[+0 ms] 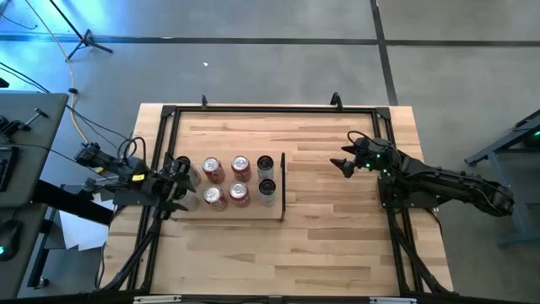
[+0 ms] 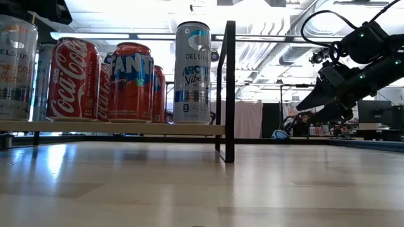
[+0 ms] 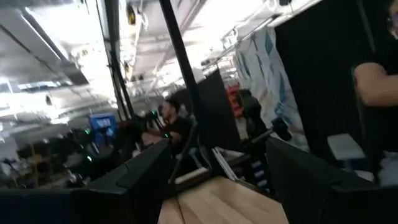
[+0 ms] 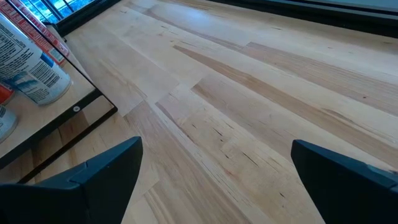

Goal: Place canned beverage on shelf
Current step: Return to Home Position

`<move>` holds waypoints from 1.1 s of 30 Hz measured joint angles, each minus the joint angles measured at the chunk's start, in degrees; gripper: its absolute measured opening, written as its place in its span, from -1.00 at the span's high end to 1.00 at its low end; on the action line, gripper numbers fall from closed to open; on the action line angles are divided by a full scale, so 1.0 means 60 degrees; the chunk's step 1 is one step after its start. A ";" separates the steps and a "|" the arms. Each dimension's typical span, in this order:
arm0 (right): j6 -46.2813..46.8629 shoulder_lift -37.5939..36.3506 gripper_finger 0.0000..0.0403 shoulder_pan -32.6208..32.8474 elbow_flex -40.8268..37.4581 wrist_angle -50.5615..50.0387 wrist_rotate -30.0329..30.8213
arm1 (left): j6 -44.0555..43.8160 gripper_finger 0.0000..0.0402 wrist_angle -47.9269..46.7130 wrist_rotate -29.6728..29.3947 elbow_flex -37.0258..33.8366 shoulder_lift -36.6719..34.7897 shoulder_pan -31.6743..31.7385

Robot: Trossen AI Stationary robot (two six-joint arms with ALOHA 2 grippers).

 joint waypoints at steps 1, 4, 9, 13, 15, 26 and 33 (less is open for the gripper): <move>0.0003 0.0000 -0.98 0.0004 0.0000 0.0000 0.0000 | -0.0079 -0.19 -0.0108 0.0026 0.0000 0.0002 0.0000; 0.0002 0.0000 -0.98 0.0000 0.0000 0.0000 0.0000 | -0.0181 -0.19 -0.0149 0.0064 0.0004 0.0000 0.0000; 0.0003 0.0000 -0.98 0.0004 0.0000 0.0003 0.0000 | 0.0011 -0.19 0.0234 0.0060 0.0004 0.0000 0.0000; 0.0003 0.0000 -0.98 0.0004 0.0000 0.0004 0.0000 | 0.0020 -0.19 0.0228 0.0060 0.0004 0.0000 0.0000; 0.0003 0.0000 -0.98 0.0004 0.0000 0.0004 0.0000 | 0.0022 -0.19 0.0221 0.0060 0.0004 0.0000 0.0000; 0.0003 0.0000 -0.98 0.0001 0.0000 0.0004 0.0000 | 0.0026 -0.19 0.0221 0.0056 0.0004 0.0000 0.0000; 0.0003 0.0000 -0.98 0.0000 0.0000 0.0004 0.0000 | 0.0026 -0.19 0.0217 0.0056 0.0004 0.0000 -0.0004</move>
